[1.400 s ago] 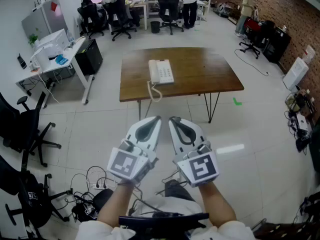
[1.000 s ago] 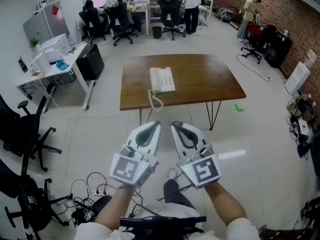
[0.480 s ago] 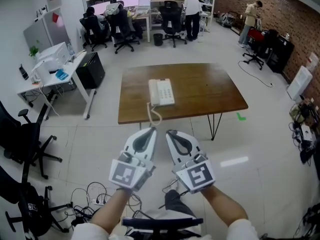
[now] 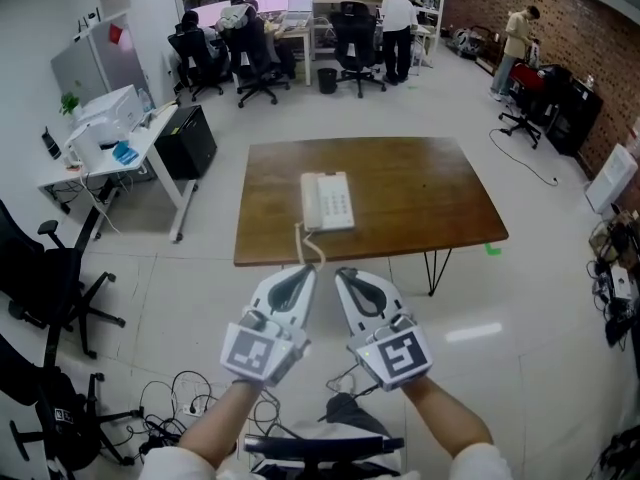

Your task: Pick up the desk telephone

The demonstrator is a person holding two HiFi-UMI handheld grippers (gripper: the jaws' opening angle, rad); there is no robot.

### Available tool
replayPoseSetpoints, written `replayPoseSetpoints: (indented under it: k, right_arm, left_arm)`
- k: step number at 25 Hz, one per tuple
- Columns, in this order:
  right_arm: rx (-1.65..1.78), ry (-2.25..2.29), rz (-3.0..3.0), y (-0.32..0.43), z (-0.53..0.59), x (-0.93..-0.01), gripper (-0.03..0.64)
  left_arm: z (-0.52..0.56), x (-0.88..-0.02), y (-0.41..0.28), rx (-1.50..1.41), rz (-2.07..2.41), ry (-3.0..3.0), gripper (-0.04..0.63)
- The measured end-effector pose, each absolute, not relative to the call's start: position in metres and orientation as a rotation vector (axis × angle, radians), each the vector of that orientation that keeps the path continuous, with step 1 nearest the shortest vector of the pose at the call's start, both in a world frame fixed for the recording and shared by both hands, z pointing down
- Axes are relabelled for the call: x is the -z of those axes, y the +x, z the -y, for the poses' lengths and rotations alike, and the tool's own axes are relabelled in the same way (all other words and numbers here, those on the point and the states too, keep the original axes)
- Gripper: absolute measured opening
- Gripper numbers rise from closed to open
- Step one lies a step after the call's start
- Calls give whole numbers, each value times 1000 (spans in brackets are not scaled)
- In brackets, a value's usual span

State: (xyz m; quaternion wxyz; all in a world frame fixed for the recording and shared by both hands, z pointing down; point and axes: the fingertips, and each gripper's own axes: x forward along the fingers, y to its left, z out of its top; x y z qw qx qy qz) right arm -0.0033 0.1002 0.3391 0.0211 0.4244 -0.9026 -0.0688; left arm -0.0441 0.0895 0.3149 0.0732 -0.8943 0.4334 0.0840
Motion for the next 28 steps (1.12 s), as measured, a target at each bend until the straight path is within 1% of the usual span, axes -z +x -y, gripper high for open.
replayPoseSetpoints:
  k: [9,17,28]
  right_arm:
    - [217,1363,2766,9,-46,-353,0]
    - [186,1333,2776,10,-20,-368,0]
    - [145,1323,2790,25,15,-367,0]
  left_arm:
    - [-35,-327,-23,-252,-1336,-2683,3]
    - [-9,-334,-16,-230,-1386,-2679,3]
    - [30,-334,-1,-207,-1452,-2661,3]
